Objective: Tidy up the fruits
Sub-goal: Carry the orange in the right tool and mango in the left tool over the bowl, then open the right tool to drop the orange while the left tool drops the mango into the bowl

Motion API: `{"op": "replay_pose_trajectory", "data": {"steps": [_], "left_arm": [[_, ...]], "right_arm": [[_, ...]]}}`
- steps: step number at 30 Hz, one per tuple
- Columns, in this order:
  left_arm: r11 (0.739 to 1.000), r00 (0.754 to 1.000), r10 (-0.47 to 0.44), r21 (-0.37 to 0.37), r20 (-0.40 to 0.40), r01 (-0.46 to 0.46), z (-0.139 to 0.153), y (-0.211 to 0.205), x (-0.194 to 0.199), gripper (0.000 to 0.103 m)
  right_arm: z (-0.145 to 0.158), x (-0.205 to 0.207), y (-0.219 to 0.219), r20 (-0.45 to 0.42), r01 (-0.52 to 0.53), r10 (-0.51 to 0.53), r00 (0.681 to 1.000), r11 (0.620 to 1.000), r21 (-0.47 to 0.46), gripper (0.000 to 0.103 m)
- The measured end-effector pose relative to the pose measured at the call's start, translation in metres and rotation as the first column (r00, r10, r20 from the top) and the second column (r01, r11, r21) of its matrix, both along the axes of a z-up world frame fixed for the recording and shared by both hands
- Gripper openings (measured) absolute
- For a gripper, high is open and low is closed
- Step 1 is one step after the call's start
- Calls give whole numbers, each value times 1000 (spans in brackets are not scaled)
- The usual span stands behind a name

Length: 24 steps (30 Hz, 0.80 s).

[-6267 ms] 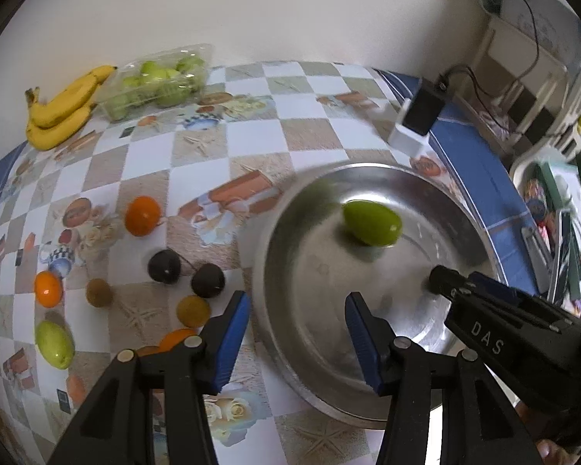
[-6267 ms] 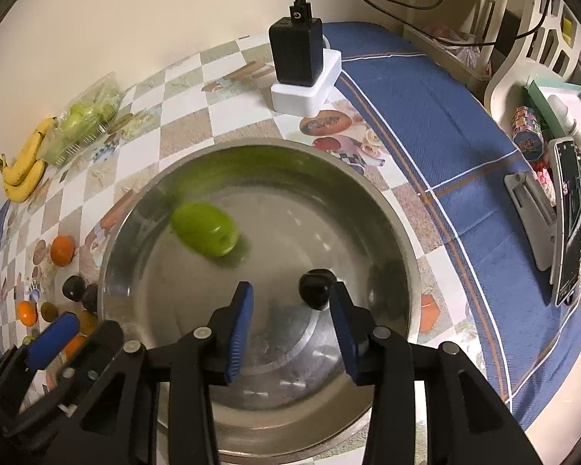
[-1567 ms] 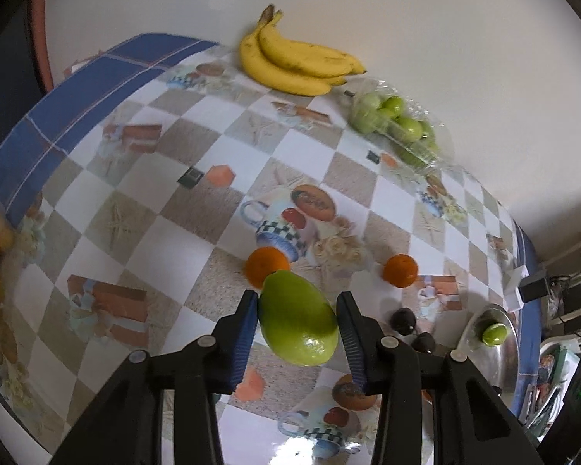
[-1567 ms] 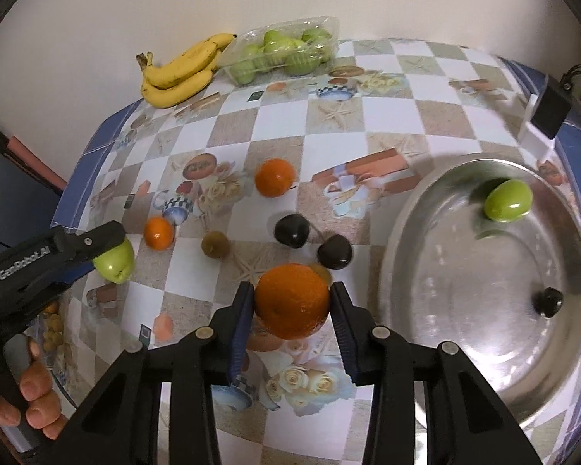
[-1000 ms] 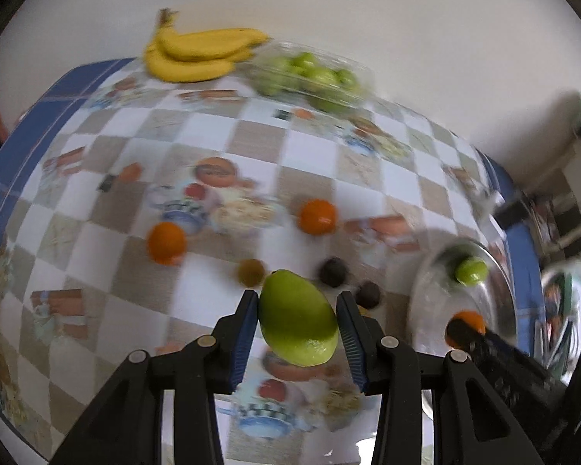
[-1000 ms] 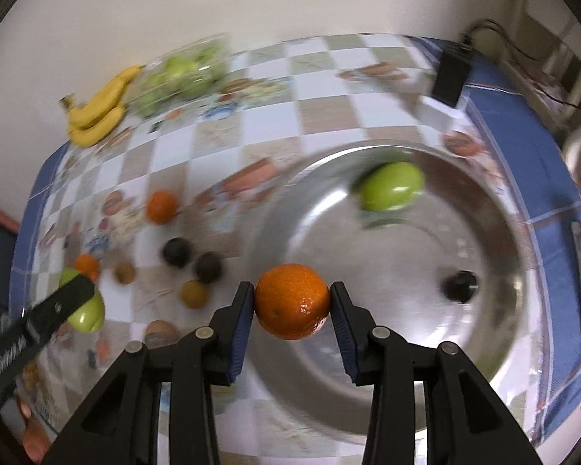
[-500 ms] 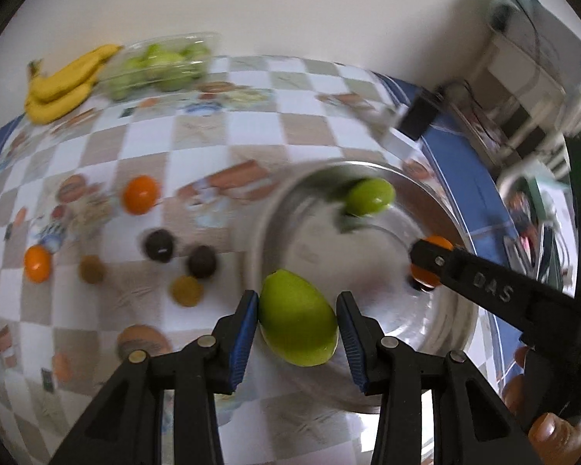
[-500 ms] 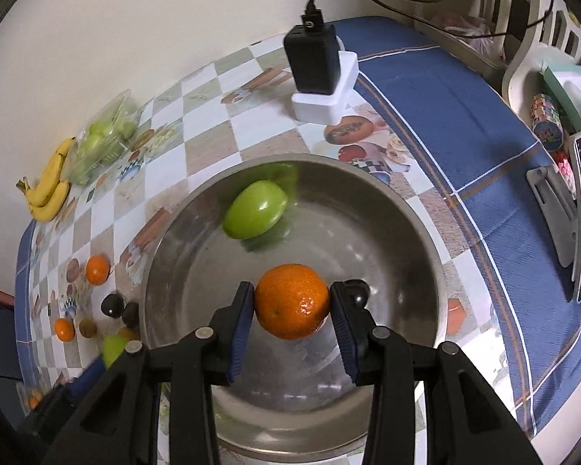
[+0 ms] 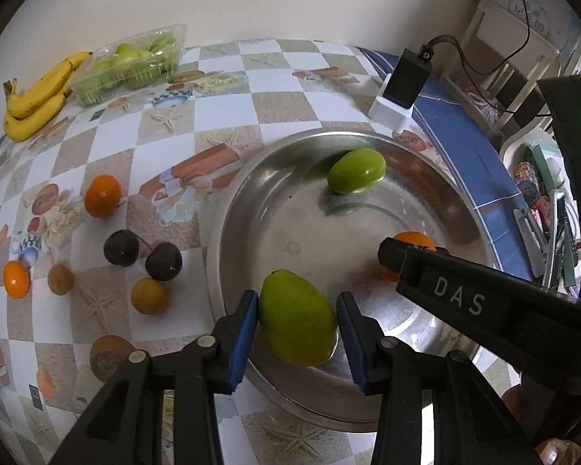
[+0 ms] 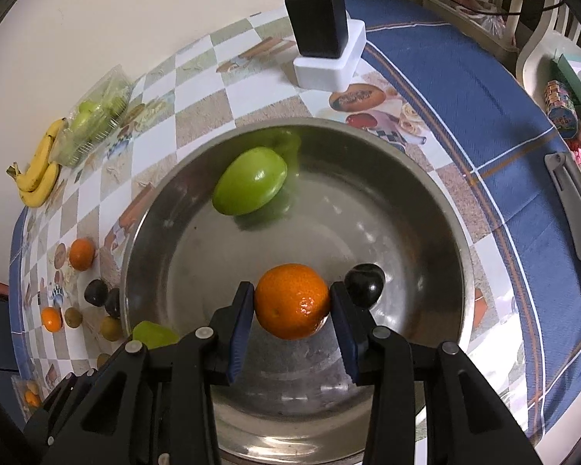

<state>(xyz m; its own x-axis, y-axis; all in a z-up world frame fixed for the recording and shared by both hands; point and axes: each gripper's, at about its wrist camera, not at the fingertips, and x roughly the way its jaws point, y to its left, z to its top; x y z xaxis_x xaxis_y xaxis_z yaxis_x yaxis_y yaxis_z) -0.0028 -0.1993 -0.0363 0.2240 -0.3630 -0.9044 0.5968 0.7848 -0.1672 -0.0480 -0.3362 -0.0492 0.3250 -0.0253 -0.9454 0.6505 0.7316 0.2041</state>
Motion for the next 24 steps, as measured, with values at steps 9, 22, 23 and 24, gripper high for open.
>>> {"op": "replay_pose_trajectory", "data": {"steps": [9, 22, 23, 24], "left_arm": [[1000, 1000, -8, 13, -21, 8, -5, -1, 0, 44], [1000, 1000, -17, -9, -25, 17, 0, -1, 0, 45], [1000, 1000, -18, -13, -24, 18, 2, -1, 0, 45], [1000, 1000, -17, -19, -21, 17, 4, 0, 0, 45]], "right_arm": [[-3, -1, -1, -16, 3, -3, 1000, 1000, 9, 42], [1, 2, 2, 0, -7, 7, 1000, 1000, 8, 58], [4, 2, 2, 5, -7, 7, 1000, 1000, 1, 58], [7, 1, 2, 13, -6, 6, 1000, 1000, -4, 58]]}}
